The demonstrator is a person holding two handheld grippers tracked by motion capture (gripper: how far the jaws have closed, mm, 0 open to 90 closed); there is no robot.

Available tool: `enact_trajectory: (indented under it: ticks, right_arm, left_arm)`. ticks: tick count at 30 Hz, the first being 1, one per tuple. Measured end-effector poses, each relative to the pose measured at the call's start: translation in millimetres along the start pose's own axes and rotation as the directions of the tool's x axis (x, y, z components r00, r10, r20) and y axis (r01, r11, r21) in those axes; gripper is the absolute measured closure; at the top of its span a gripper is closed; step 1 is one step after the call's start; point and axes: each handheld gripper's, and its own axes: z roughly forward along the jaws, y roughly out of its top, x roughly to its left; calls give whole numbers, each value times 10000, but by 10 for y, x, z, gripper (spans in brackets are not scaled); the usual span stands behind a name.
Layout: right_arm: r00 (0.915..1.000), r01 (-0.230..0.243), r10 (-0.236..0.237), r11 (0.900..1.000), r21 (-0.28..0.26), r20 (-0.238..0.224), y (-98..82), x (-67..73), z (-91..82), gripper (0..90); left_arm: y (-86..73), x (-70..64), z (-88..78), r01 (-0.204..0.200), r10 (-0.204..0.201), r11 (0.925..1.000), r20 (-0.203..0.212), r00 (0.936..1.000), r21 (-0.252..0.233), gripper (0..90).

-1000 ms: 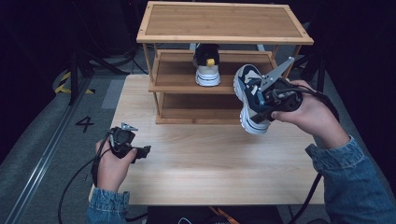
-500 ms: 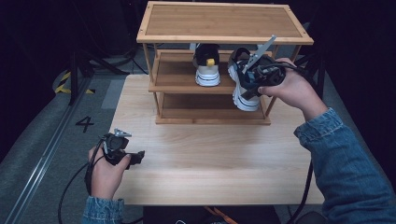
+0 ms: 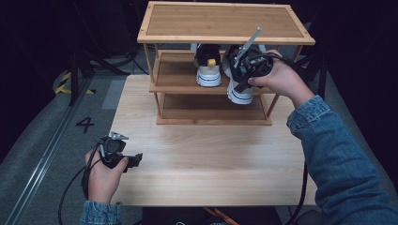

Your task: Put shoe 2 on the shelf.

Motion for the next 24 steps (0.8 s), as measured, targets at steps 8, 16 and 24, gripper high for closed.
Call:
enact_trajectory:
  ticks: [8,16,24]
  right_arm:
    - [9996,131,-130,9999,-35,242,42,-40,10,663]
    - [9906,592,-411,9886,-1381,1305,27,-54,-85,475]
    - [9796,496,96,9565,-2874,2010,-89,30,-334,454]
  left_arm:
    - [24,-18,18,-141,140,9999,134,9998,22,205]
    - [61,-40,77,-267,263,9995,255,9993,184,204]
    - [101,-47,89,-349,346,9993,295,9990,106,202]
